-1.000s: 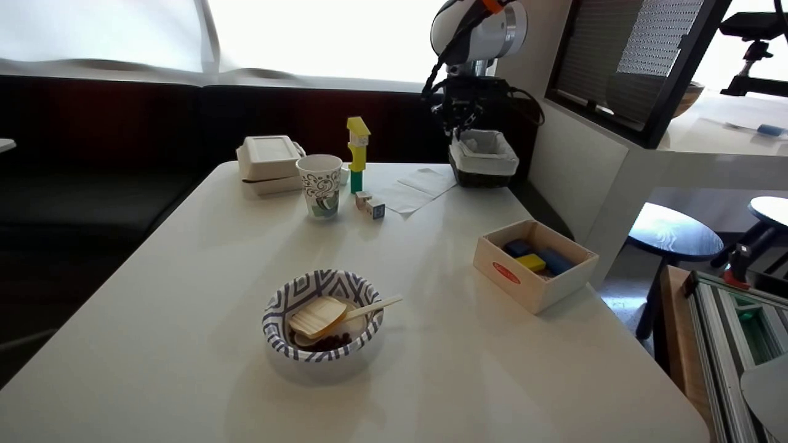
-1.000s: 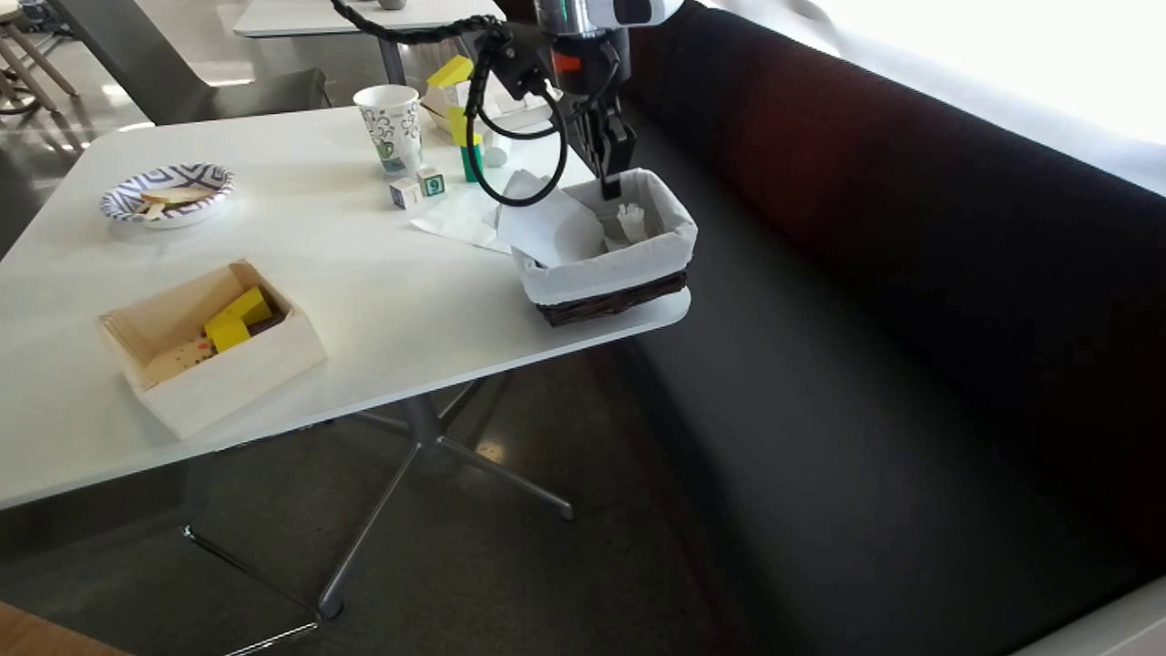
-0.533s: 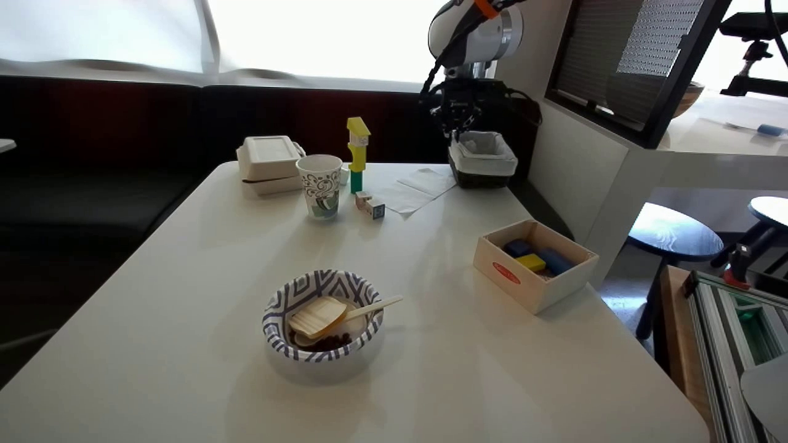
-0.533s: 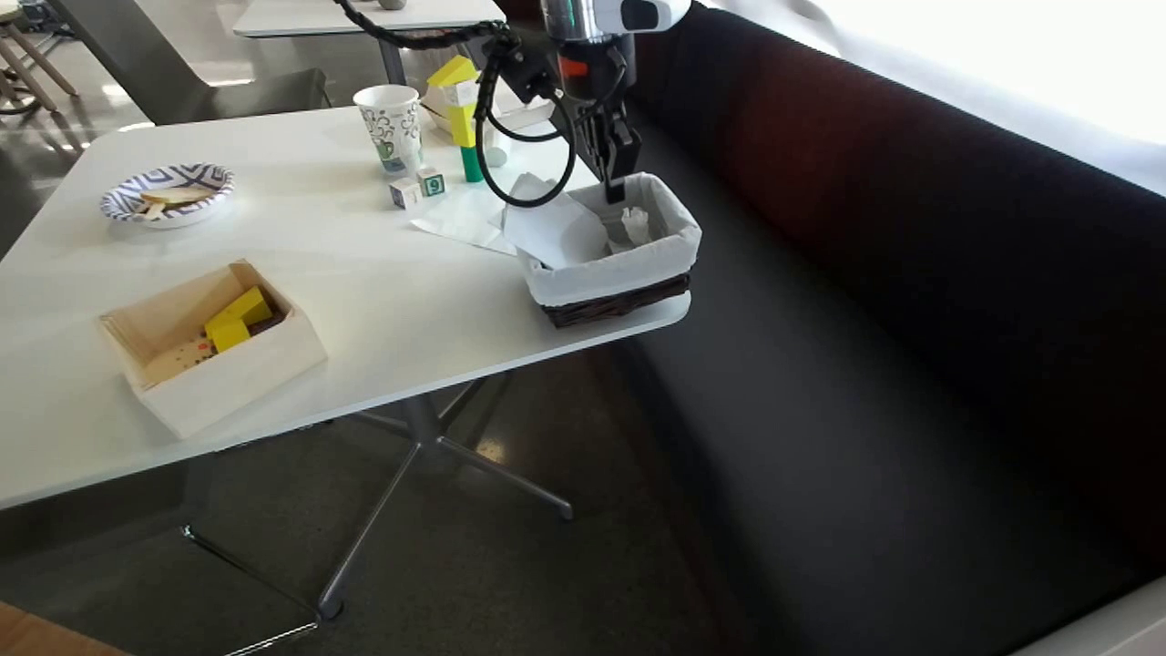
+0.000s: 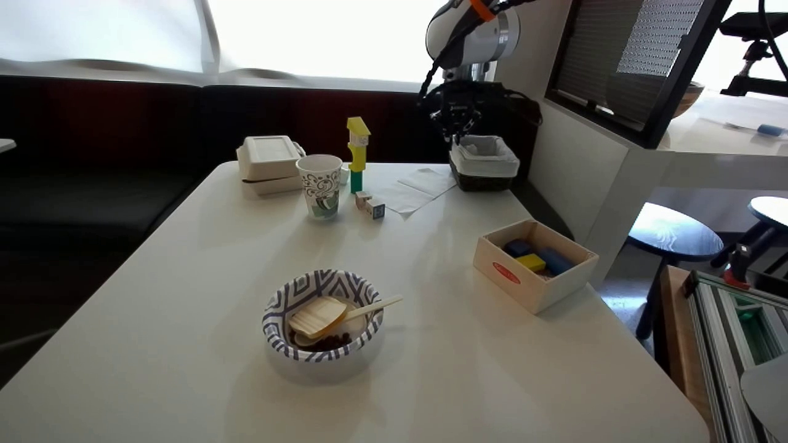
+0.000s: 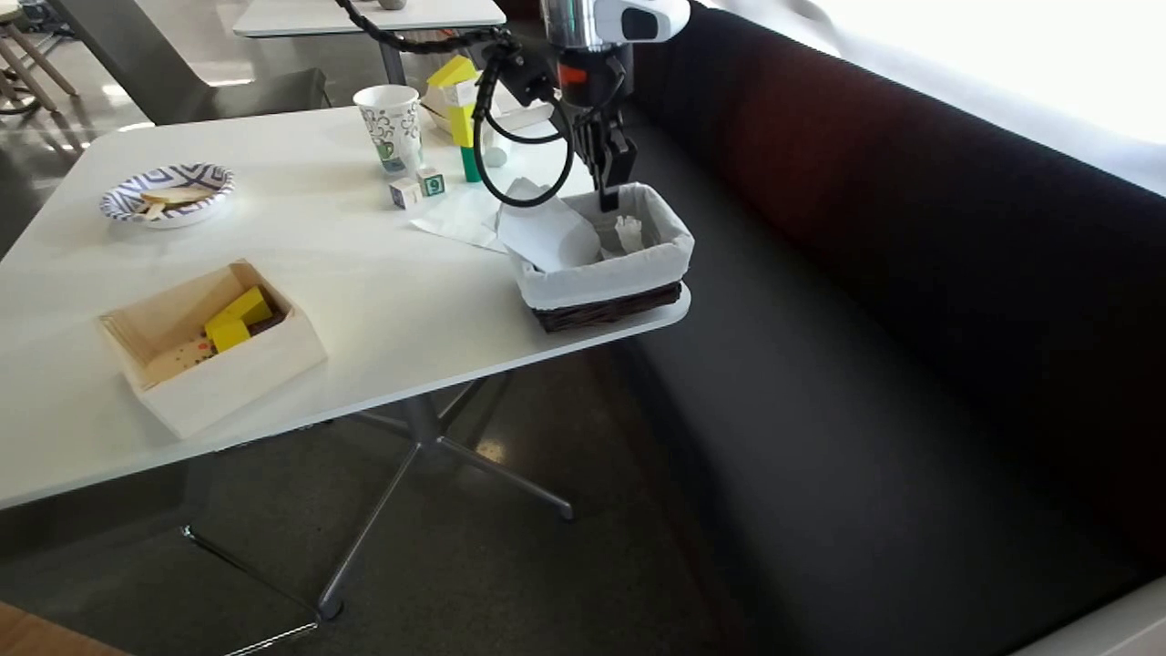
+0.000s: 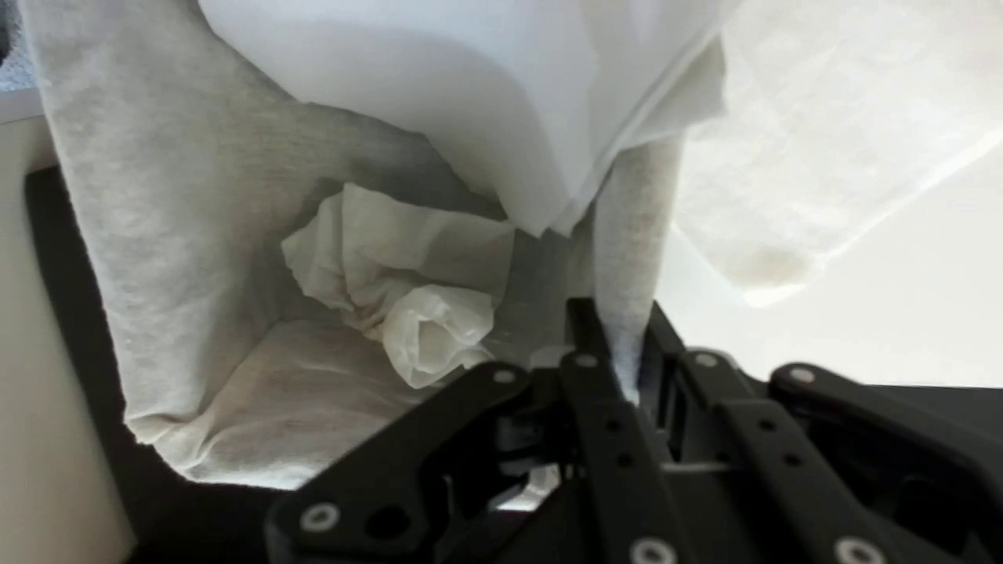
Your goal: Move the black and white box to the right
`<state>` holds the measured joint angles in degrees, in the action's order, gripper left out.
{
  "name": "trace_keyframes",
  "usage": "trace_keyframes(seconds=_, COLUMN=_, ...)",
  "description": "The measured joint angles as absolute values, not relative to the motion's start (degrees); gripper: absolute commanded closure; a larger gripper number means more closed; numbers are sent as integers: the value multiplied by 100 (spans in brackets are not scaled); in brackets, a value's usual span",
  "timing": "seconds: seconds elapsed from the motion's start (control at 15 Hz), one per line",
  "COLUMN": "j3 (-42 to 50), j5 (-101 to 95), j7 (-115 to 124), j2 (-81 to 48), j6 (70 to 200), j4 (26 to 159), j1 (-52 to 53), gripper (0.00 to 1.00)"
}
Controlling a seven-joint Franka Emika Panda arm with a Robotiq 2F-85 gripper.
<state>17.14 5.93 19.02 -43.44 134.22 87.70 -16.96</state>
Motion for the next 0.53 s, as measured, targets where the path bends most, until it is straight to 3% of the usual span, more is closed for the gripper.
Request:
trace_keyframes(seconds=0.2, j3=1689, j5=593, j7=1899, j2=-4361, j6=13364, j4=8736, j1=-1696, gripper=96)
trace_keyframes(seconds=0.27, j3=1683, j5=593, j7=1899, j2=-4371, j6=13362, j4=8720, j1=-1697, gripper=60)
trace_keyframes(seconds=0.4, j3=1682, j5=593, j7=1899, j2=-4393, j6=13362, j4=8693, j1=-1698, gripper=53)
trace_keyframes(seconds=0.53, j3=1683, j5=593, j7=1899, j2=-4403, j6=13362, j4=8685, j1=-1702, gripper=37)
